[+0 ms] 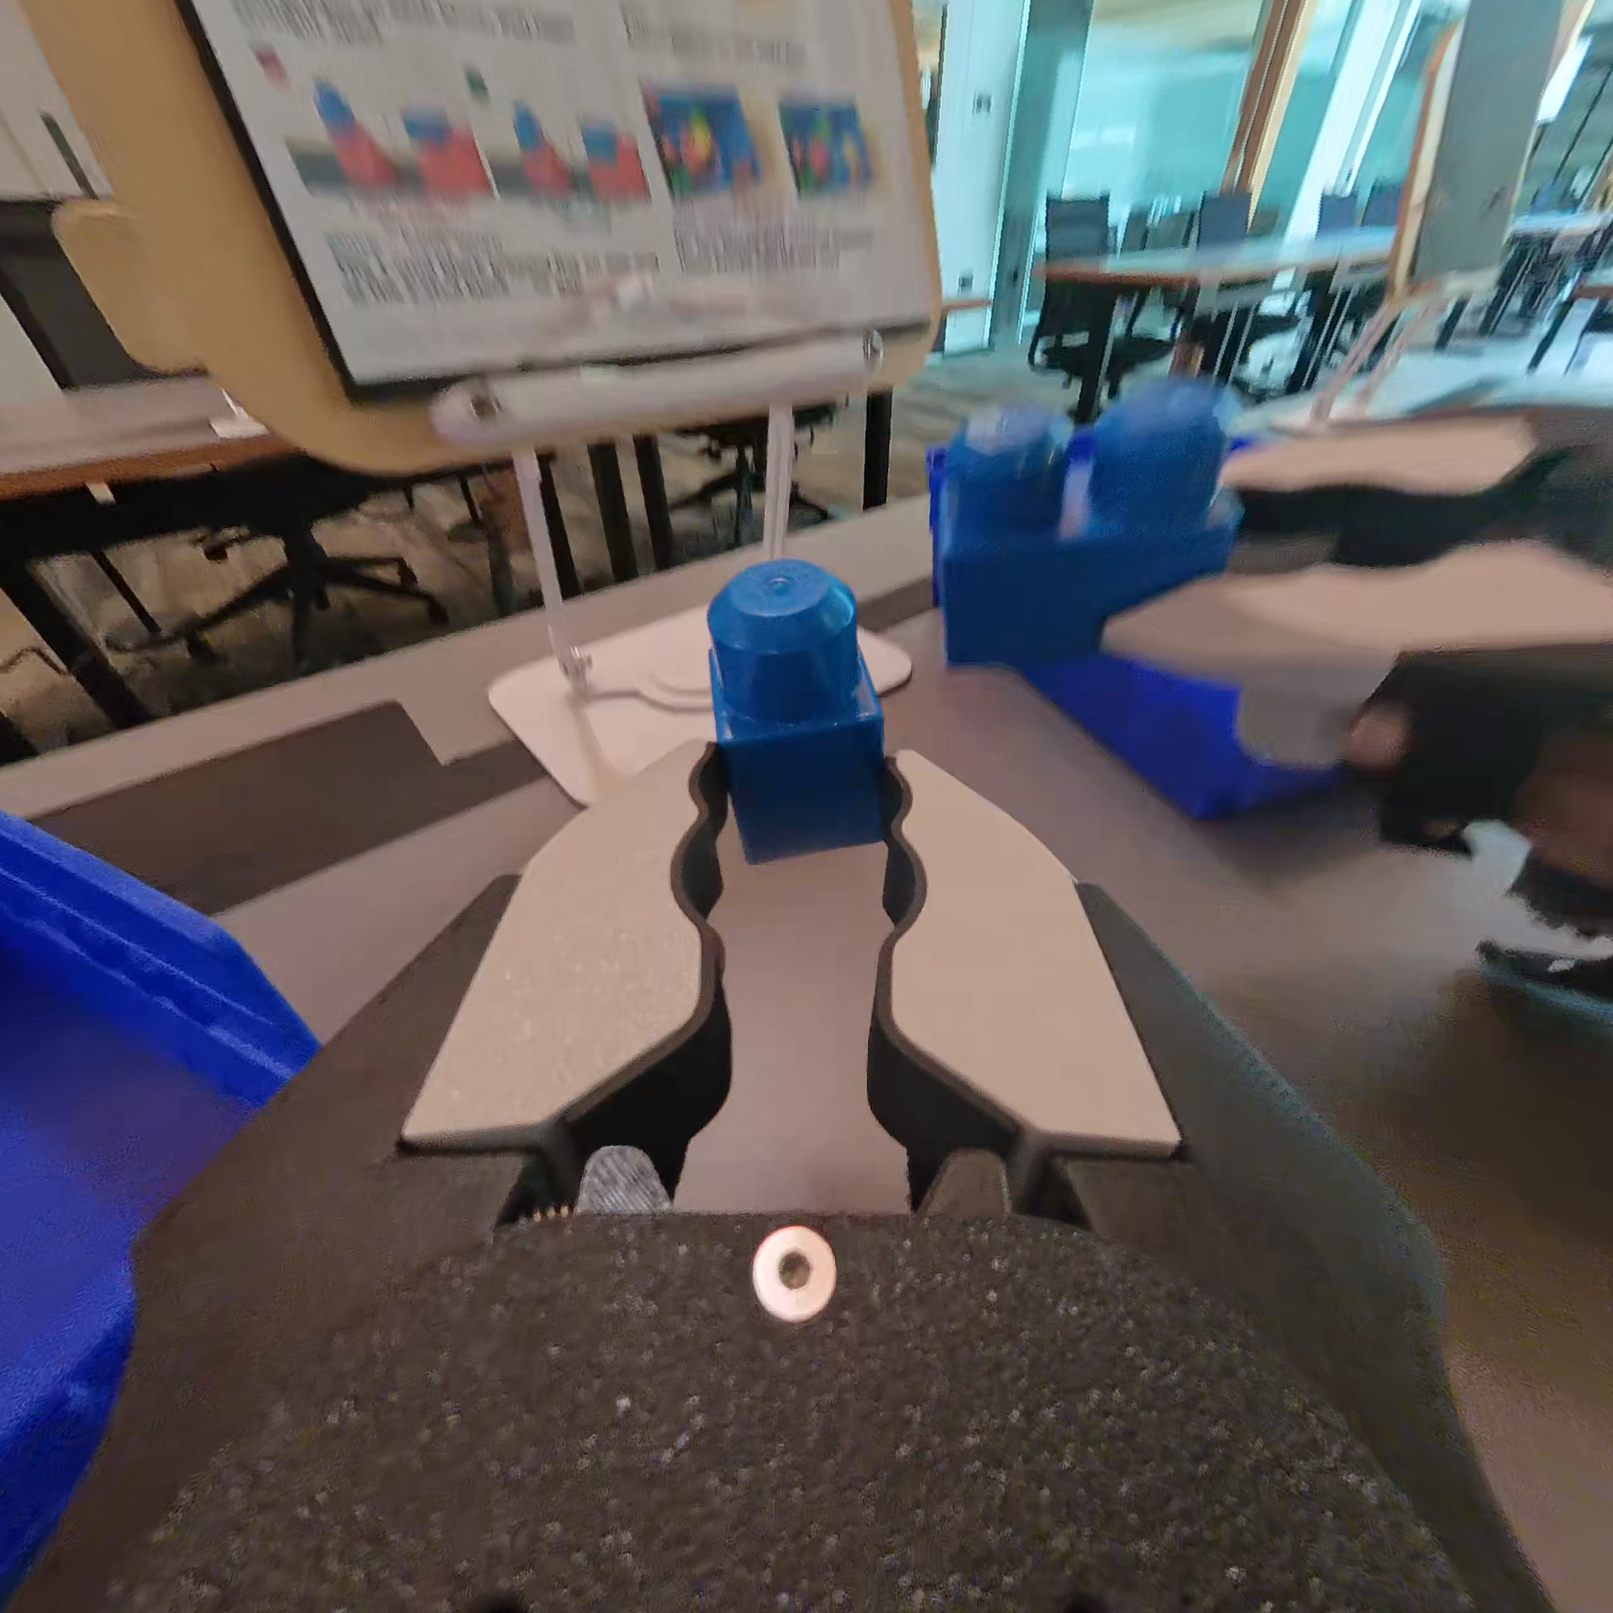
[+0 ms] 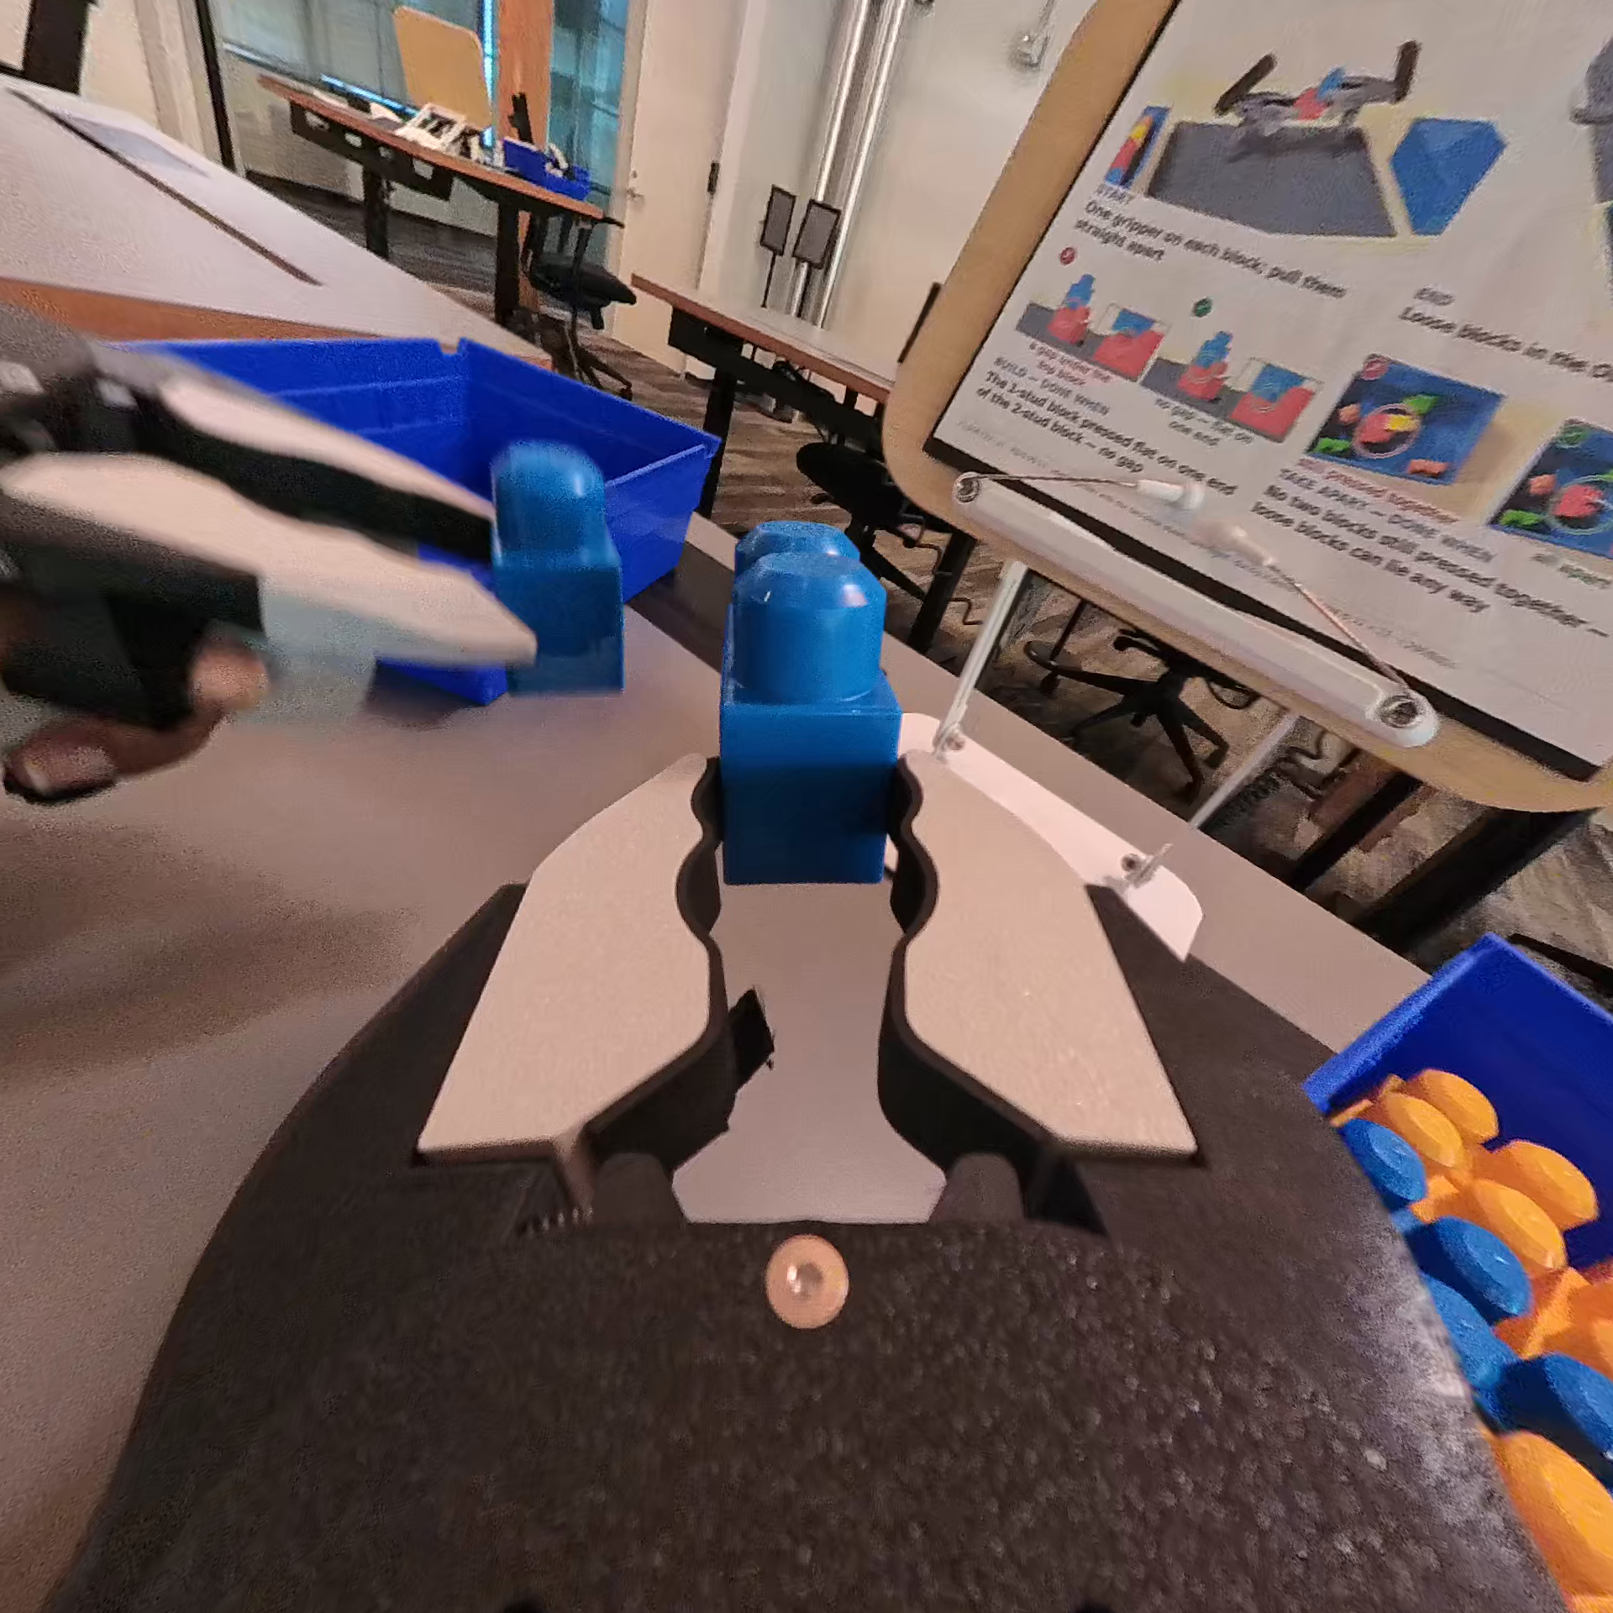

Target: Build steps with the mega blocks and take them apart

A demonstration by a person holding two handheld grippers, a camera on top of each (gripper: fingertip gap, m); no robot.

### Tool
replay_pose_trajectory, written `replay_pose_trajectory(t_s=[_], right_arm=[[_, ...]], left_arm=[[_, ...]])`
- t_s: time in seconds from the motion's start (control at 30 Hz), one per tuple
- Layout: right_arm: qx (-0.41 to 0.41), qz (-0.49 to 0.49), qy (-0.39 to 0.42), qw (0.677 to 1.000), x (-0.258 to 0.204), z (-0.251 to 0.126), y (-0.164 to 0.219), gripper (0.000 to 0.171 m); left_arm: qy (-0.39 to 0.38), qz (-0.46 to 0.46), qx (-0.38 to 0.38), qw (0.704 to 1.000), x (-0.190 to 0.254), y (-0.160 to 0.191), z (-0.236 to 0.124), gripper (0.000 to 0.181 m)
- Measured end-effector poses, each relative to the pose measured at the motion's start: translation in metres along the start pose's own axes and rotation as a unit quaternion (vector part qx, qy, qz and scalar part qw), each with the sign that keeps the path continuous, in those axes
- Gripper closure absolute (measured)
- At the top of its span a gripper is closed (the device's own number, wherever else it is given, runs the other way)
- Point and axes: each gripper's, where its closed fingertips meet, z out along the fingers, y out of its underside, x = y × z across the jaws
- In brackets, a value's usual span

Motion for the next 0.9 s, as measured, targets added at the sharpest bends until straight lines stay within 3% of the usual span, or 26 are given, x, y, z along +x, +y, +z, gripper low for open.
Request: replay_pose_trajectory(t_s=[0.47, 0.87, 0.9], right_arm=[[0.014, 0.013, 0.032, 0.999, 0.025, -0.011, -0.007, 0.135], [0.011, 0.012, 0.031, 0.999, 0.025, -0.011, -0.006, 0.135], [0.012, 0.013, 0.031, 0.999, 0.025, -0.011, -0.006, 0.135]], left_arm=[[-0.019, 0.018, -0.223, 0.975, -0.001, 0.105, 0.024, 0.147], [0.002, 0.024, -0.243, 0.97, 0.005, 0.112, 0.022, 0.146], [0.006, 0.018, -0.239, 0.971, 0.005, 0.11, 0.021, 0.133]])
